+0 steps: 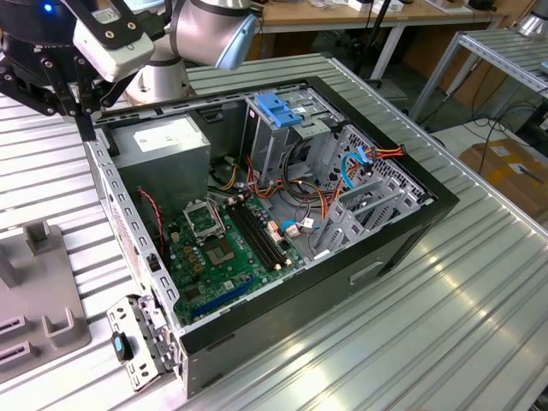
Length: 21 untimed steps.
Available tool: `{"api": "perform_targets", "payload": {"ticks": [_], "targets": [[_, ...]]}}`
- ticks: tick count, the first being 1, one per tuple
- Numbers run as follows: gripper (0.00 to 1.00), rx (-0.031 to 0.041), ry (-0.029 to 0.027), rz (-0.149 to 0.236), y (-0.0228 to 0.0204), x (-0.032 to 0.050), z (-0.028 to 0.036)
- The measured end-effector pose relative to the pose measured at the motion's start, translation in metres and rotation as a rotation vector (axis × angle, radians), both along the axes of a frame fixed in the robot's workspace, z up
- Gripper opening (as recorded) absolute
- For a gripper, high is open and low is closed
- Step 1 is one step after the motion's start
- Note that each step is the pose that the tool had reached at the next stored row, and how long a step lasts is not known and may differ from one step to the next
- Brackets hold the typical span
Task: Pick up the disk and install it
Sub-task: 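Reach for the disk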
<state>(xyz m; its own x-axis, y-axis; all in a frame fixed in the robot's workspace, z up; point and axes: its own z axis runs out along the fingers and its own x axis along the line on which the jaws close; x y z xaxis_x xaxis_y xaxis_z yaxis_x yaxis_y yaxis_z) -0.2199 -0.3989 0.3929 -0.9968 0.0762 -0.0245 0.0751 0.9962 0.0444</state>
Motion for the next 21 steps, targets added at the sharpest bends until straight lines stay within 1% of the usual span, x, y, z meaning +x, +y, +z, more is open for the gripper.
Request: {"api": "perform_targets", "payload": {"ticks": [12, 16, 17, 18, 21], "targets": [[0.11, 0.0000, 0.0001, 0.000, 0.0000, -0.0008, 0.0000], [0.11, -0.0001, 0.0001, 0.000, 0.0000, -0.0024, 0.0000], [0.11, -0.0001, 0.0001, 0.000, 0.0000, -0.0041, 0.0000], [0.11, -0.0001, 0.0001, 0.000, 0.0000, -0.0088, 0.0000], [0.11, -0.0001, 0.0001, 0.000, 0.0000, -0.0179, 0.0000]]}}
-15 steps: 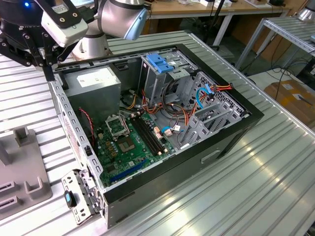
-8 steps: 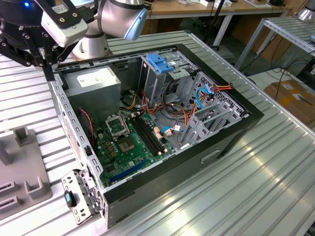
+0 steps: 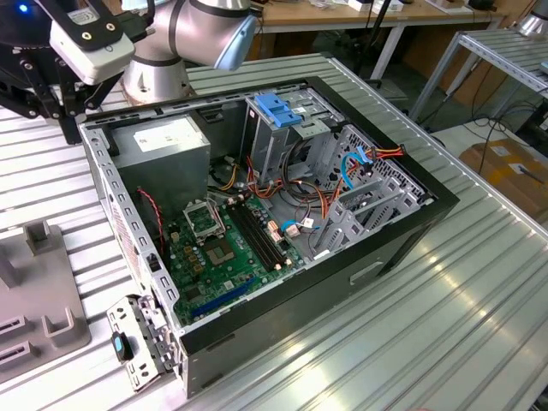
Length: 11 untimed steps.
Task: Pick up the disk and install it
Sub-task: 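Reach for the disk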
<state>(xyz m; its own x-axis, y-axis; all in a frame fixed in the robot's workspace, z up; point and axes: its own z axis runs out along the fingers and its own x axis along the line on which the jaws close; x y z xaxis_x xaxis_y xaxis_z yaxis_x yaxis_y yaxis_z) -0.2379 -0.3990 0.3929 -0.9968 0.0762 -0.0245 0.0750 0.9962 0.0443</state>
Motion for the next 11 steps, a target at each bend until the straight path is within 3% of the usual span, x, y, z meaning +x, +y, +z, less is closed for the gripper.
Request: {"api": "perform_targets", "payload": {"ticks": [11], "targets": [[0.11, -0.0001, 0.0000, 0.000, 0.0000, -0.0318, -0.0014]]}}
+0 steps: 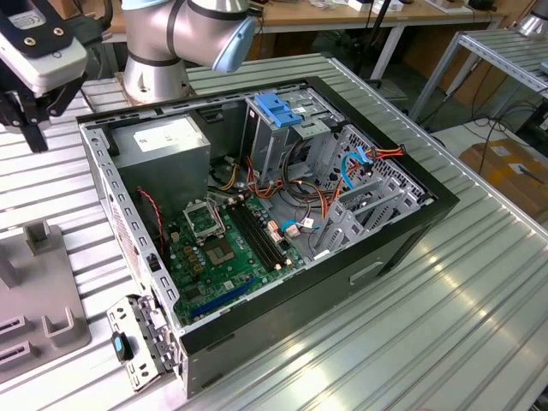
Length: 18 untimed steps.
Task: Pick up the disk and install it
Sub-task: 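Reach for the disk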
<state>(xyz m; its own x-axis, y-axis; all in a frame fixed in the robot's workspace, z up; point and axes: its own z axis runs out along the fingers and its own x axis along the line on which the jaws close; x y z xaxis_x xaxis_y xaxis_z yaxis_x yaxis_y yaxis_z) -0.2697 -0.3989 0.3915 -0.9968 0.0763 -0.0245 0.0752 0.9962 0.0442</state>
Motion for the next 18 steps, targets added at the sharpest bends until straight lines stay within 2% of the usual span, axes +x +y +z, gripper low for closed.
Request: {"api": "perform_targets", "payload": {"ticks": [2, 18], "targets": [[0.11, 0.0000, -0.0001, 0.000, 0.0000, -0.0042, -0.0003], [0.11, -0.0001, 0.0001, 0.000, 0.0000, -0.0070, -0.0003]]}}
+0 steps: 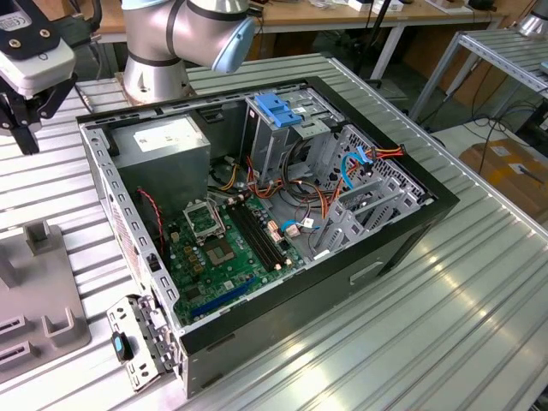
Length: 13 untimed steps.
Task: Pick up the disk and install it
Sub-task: 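Reach for the disk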
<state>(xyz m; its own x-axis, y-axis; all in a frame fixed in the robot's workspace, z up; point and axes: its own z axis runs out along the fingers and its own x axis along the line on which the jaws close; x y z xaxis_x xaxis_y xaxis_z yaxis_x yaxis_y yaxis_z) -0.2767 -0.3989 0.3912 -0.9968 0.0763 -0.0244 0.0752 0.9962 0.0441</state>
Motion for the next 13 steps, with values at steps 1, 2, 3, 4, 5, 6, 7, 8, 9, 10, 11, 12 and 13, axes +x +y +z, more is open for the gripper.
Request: {"api": "perform_targets", "payload": {"ticks": [1, 2, 3, 4, 5, 6, 7, 8, 9, 10, 11, 12, 13], "targets": [[0.11, 0.0001, -0.0001, 0.000, 0.0000, -0.0016, -0.0001], [0.11, 0.0001, -0.0001, 0.000, 0.0000, -0.0047, -0.0002], [0.11, 0.0000, -0.0001, 0.000, 0.0000, -0.0062, -0.0002], [0.11, 0.0001, -0.0001, 0.000, 0.0000, -0.0082, -0.0003], [0.11, 0.0001, -0.0001, 0.000, 0.0000, -0.0097, -0.0003], [0.11, 0.0001, 0.0000, 0.000, 0.0000, -0.0118, -0.0004], [0.11, 0.0001, -0.0001, 0.000, 0.0000, -0.0141, -0.0005], [0.11, 0.0000, 0.0000, 0.000, 0.0000, -0.0147, -0.0004], [0.11, 0.0001, -0.0001, 0.000, 0.0000, -0.0152, -0.0005], [0.11, 0.0001, -0.0001, 0.000, 0.0000, -0.0156, -0.0004], [0.11, 0.0001, -0.0001, 0.000, 0.0000, -0.0161, -0.0004], [0.11, 0.0001, -0.0001, 0.000, 0.0000, -0.0167, -0.0005], [0.11, 0.0000, -0.0001, 0.000, 0.0000, -0.0171, -0.0004]]}}
